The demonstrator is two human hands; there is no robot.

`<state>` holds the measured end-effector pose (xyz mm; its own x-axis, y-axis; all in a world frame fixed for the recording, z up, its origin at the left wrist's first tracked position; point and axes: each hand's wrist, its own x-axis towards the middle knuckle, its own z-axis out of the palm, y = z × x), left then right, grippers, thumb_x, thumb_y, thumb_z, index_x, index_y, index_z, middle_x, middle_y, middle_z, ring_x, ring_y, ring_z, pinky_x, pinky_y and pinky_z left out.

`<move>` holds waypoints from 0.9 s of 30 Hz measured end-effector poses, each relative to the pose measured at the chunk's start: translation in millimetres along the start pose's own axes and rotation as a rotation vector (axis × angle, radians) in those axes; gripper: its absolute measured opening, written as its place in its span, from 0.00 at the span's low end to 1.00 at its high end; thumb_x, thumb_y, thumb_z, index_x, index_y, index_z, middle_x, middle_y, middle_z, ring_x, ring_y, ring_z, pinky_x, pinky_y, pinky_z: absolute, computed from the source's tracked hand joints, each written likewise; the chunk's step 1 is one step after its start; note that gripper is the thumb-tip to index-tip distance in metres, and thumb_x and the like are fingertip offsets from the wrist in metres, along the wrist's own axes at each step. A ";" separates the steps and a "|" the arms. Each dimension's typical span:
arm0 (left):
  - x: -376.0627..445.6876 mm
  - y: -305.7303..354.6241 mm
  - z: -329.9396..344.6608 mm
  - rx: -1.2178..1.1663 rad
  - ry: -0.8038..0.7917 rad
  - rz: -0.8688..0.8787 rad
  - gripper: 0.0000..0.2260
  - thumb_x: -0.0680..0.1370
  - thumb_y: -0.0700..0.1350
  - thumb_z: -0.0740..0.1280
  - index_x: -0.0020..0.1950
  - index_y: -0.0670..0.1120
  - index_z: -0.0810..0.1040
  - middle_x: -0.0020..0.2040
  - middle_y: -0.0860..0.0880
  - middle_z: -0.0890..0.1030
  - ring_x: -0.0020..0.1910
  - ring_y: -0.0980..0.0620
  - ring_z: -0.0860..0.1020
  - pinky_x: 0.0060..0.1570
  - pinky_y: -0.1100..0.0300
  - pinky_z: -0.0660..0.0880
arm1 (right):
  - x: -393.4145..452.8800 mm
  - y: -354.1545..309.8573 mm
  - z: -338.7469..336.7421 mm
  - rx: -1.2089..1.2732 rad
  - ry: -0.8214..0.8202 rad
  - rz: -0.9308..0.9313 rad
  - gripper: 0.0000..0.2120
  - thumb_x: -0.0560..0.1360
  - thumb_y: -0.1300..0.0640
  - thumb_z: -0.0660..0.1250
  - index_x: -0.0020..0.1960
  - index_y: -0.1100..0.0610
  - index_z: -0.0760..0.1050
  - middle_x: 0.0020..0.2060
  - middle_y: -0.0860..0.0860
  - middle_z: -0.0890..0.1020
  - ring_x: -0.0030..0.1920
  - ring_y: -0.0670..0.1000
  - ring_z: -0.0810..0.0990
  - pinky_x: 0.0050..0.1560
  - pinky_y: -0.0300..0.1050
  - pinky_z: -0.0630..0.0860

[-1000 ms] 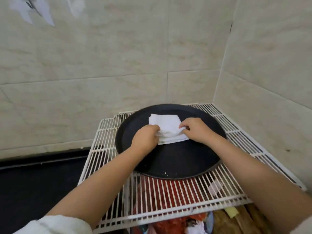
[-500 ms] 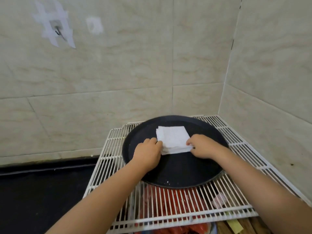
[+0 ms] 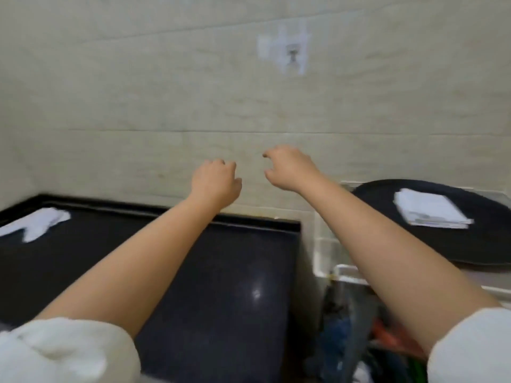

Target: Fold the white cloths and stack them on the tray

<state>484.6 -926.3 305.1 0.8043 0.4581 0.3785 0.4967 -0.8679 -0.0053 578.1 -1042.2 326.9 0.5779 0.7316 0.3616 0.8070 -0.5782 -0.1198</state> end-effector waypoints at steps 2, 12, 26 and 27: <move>-28.5 -69.7 -20.6 0.043 0.025 -0.063 0.19 0.80 0.50 0.57 0.66 0.41 0.69 0.64 0.39 0.72 0.63 0.39 0.70 0.56 0.50 0.70 | 8.8 -76.0 7.1 0.039 0.004 -0.090 0.21 0.76 0.57 0.57 0.69 0.55 0.65 0.67 0.57 0.70 0.66 0.60 0.68 0.62 0.53 0.69; -186.5 -353.1 -55.0 0.190 0.045 -0.526 0.15 0.77 0.46 0.60 0.61 0.40 0.73 0.60 0.38 0.73 0.61 0.39 0.69 0.57 0.48 0.68 | 38.9 -388.6 86.7 0.262 -0.134 -0.536 0.21 0.76 0.55 0.59 0.67 0.58 0.67 0.65 0.59 0.71 0.67 0.60 0.68 0.66 0.56 0.67; -242.8 -680.6 9.1 0.284 -0.154 -0.893 0.16 0.78 0.48 0.59 0.63 0.42 0.70 0.63 0.43 0.71 0.64 0.42 0.67 0.59 0.51 0.68 | 163.3 -682.8 251.2 0.326 -0.307 -0.784 0.21 0.76 0.53 0.60 0.68 0.56 0.66 0.66 0.57 0.71 0.66 0.59 0.68 0.63 0.55 0.69; -240.7 -705.3 12.3 0.283 -0.160 -0.909 0.16 0.78 0.48 0.59 0.63 0.42 0.70 0.63 0.43 0.71 0.64 0.42 0.68 0.59 0.51 0.68 | 176.5 -701.3 260.5 0.325 -0.328 -0.791 0.21 0.76 0.53 0.60 0.69 0.56 0.65 0.66 0.57 0.70 0.66 0.59 0.68 0.63 0.56 0.69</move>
<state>-55.4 -422.0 206.3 0.0982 0.9711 0.2176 0.9950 -0.1000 -0.0029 145.8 -413.4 233.9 -0.1921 0.9657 0.1745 0.9479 0.2287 -0.2216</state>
